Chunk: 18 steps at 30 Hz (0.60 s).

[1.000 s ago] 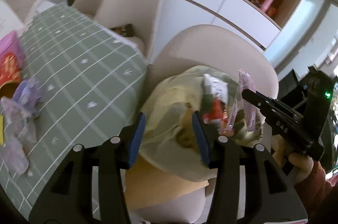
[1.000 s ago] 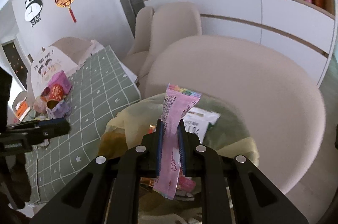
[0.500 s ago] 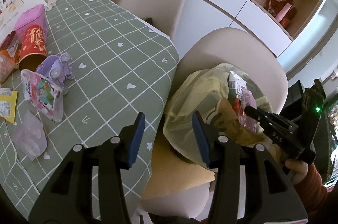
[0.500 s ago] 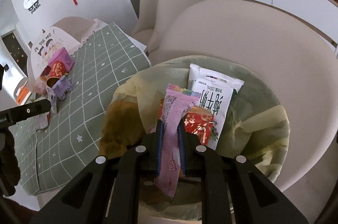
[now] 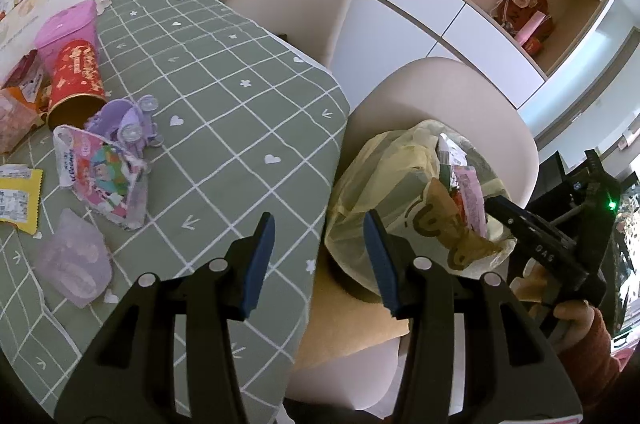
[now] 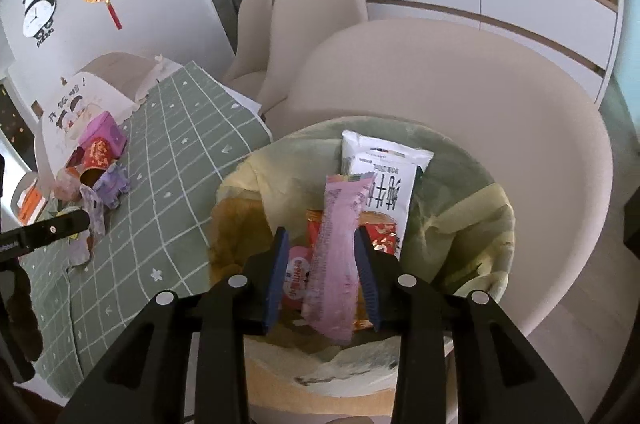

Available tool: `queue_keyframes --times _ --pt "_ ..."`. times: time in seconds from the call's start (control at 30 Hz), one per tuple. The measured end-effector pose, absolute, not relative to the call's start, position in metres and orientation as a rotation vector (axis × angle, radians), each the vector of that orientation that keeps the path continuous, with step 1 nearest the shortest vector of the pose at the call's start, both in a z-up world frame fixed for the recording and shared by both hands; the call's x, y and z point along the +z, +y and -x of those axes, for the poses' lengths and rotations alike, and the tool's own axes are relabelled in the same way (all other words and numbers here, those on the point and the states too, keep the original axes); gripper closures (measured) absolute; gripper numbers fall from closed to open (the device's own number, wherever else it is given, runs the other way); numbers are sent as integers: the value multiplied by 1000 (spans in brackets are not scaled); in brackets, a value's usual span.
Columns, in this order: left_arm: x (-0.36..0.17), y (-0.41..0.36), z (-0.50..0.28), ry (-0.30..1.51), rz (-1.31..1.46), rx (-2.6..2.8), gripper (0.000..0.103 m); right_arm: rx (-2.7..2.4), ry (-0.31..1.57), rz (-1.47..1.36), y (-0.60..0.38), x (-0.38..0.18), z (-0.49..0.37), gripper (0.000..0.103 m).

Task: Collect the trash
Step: 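Lower the pink candy bar wrapper into the yellow bag and open the right tool, then move the right tool back toward the table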

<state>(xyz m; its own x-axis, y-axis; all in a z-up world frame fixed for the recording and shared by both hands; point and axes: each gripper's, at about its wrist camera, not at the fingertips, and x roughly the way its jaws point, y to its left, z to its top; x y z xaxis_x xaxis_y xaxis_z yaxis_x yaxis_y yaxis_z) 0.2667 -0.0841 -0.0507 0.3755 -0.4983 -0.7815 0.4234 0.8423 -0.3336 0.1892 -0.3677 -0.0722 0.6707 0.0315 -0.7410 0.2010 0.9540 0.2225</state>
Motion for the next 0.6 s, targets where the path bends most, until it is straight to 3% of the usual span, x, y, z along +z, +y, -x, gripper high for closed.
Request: queue_keyframes --times 0.37,0.47,0.6 --pt "-42 -3 -271 947 130 -512 59 -59 697 -266 -310 -33 -195 70" --pt "-40 31 -276 920 128 -481 58 -14 633 -266 -284 -21 -202 56" --pt "-40 95 -287 892 128 -416 56 22 598 -210 -240 -7 -215 55"
